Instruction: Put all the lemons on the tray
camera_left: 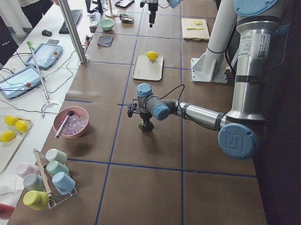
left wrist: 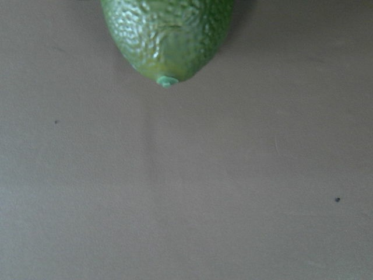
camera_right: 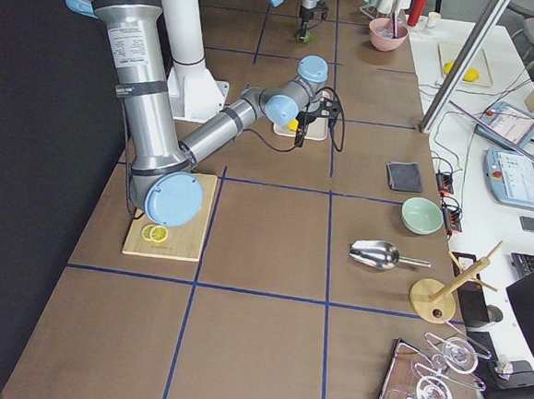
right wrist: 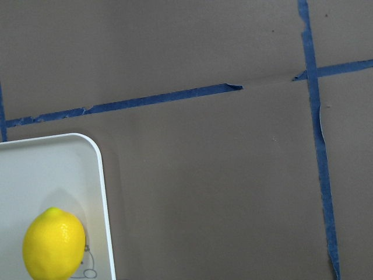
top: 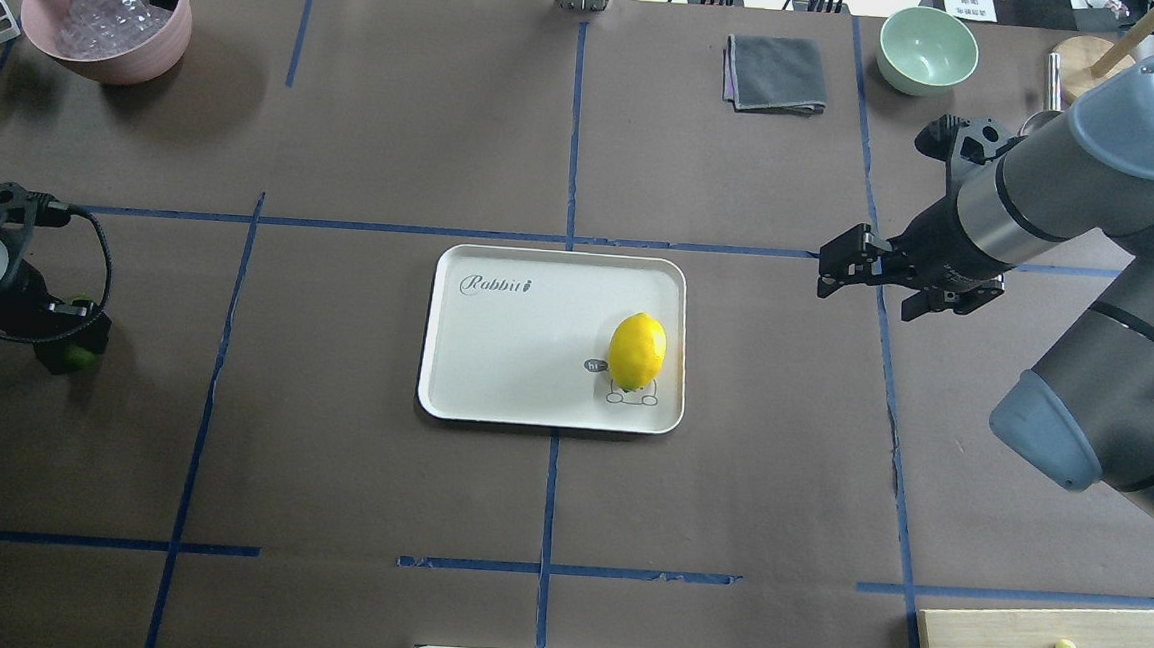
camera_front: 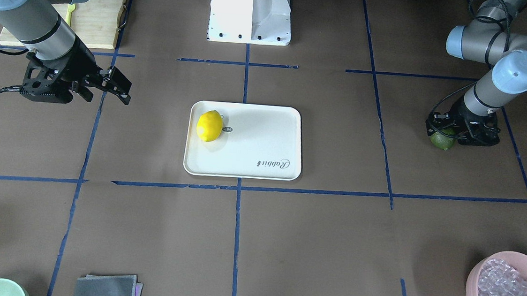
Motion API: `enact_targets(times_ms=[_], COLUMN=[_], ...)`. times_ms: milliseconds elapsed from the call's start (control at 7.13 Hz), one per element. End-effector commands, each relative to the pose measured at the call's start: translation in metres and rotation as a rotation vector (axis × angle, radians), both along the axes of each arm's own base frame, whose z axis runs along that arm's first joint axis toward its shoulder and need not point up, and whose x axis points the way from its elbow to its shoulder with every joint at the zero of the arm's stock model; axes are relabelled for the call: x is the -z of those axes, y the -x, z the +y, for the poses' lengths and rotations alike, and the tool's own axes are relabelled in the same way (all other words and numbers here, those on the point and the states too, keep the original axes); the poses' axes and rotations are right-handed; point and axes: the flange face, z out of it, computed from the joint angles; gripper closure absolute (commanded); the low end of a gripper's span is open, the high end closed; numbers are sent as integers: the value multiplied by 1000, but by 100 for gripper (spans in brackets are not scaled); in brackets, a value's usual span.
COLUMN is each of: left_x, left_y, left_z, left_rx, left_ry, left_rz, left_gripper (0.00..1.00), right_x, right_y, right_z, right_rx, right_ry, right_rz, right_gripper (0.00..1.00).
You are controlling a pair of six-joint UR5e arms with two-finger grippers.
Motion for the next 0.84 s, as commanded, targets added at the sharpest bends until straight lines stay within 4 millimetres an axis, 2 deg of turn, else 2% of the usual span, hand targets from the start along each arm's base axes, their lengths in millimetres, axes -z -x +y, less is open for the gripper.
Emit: enact_targets(times_ms=[0, 140, 280, 421, 561, 701], left_x=[53, 110, 187, 256, 304, 324], left_y=[-17, -33, -60, -123, -184, -211], left_z=[-19, -33, -54, -42, -23, -34], left_rx=[19, 80, 145, 134, 98, 92], left_ry=[-35, -7, 76, 147, 199, 204], left_rz=[64, 142, 232, 276, 281, 280], left_gripper=[100, 100, 100, 100, 100, 100], right_x=[-1, -9, -18, -30, -44, -51], right_y=[-8, -31, -46, -60, -72, -77], right_z=[-1, -8, -7, -4, -5, -5], right_rx=[-10, -39, -33, -24, -14, -3], right_ry=[3, 7, -14, -33, -53, -67], right_rz=[-2, 2, 10, 25, 43, 53], right_gripper=[0, 0, 0, 0, 0, 0])
